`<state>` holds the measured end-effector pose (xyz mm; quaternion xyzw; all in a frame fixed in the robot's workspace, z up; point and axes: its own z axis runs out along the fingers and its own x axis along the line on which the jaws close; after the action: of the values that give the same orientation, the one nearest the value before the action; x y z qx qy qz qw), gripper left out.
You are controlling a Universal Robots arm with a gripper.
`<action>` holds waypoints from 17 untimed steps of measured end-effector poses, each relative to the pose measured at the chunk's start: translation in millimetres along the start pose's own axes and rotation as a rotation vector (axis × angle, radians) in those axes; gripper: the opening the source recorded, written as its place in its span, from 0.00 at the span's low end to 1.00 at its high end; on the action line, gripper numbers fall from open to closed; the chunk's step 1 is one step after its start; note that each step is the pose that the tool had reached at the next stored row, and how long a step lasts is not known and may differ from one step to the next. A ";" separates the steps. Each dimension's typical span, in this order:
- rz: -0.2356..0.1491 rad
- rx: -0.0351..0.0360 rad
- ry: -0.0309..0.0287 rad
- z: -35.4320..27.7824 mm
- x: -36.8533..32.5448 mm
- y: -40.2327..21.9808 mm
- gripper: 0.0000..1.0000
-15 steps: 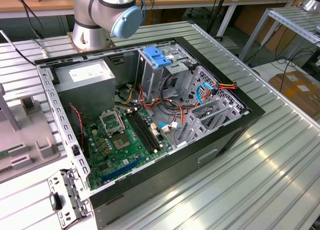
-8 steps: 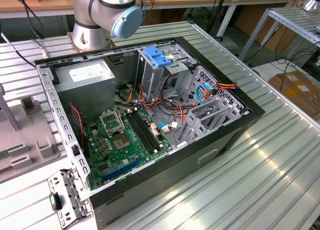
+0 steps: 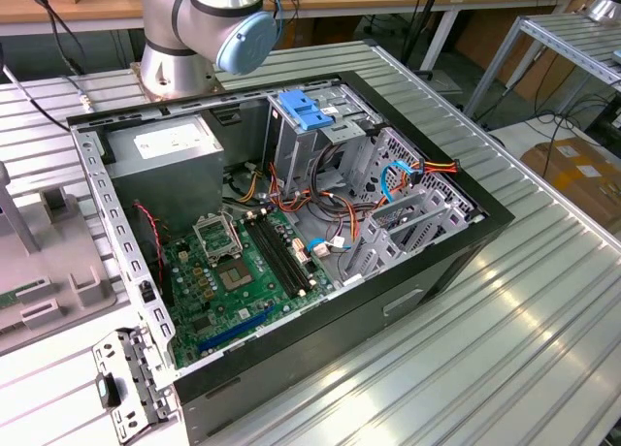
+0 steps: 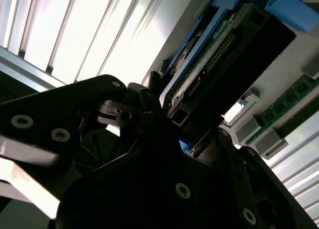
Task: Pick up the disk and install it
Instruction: 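Pick up the disk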
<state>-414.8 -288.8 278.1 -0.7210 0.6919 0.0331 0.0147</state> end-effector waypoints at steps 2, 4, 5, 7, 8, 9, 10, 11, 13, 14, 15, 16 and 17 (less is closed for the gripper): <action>0.000 -0.0001 0.0000 0.2 0.0 0.0 0.48; 0.000 0.0000 0.0000 0.5 0.0 0.0 0.40; 0.000 -0.0001 0.0000 0.6 0.0 0.0 0.40; 0.000 0.0000 0.0000 0.9 0.1 0.0 0.36; 0.000 0.0000 0.0000 1.1 0.1 0.0 0.36; 0.000 -0.0002 0.0000 1.1 0.1 0.0 0.36; 0.000 -0.0001 0.0000 1.3 0.1 0.0 0.36; 0.000 -0.0002 0.0000 1.4 0.1 0.0 0.36; 0.000 0.0000 0.0000 1.7 0.1 0.0 0.36; 0.000 0.0000 0.0000 1.8 0.1 0.0 0.36; 0.000 -0.0002 0.0000 1.8 0.1 0.0 0.36; 0.000 -0.0002 0.0000 1.9 0.1 0.0 0.36; 0.000 -0.0002 0.0000 2.0 0.2 0.0 0.36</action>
<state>-414.8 -288.8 276.1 -0.7210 0.6919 0.0332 0.0146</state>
